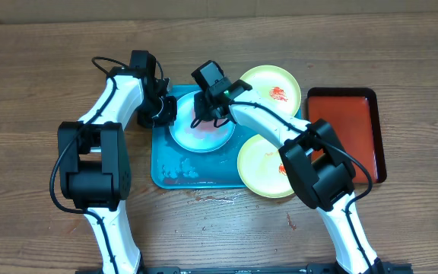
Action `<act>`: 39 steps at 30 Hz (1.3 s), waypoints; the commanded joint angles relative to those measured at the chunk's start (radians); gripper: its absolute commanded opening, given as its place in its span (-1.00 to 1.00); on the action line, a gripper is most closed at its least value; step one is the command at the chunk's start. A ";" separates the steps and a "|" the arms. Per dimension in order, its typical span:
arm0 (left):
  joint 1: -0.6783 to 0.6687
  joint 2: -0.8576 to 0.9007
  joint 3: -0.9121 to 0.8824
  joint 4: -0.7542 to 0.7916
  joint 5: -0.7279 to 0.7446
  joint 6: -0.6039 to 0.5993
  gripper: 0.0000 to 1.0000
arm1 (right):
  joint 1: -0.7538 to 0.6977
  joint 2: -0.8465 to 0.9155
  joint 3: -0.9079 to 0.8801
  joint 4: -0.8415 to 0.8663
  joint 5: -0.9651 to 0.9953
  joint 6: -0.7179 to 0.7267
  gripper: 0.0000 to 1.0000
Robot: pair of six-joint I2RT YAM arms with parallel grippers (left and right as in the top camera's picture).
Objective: Clean dirty plates on tray and stack at the side
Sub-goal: 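Lift the sponge away to the right, tilting the plate up with the left gripper, then carry the white plate with the left gripper off the tray to the left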
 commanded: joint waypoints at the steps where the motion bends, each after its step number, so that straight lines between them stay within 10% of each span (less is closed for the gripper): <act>1: -0.001 0.037 -0.003 0.001 -0.030 -0.006 -0.92 | 0.005 0.008 0.021 -0.068 -0.252 -0.059 -0.93; 18: -0.001 -0.048 0.023 -0.024 -0.064 -0.003 -0.91 | -0.333 -0.369 0.126 -0.463 -0.410 -0.191 -0.92; 39: -0.212 -0.292 0.023 -0.115 -0.699 -0.141 -0.92 | -0.621 -0.391 0.126 -0.612 -0.277 -0.191 -0.92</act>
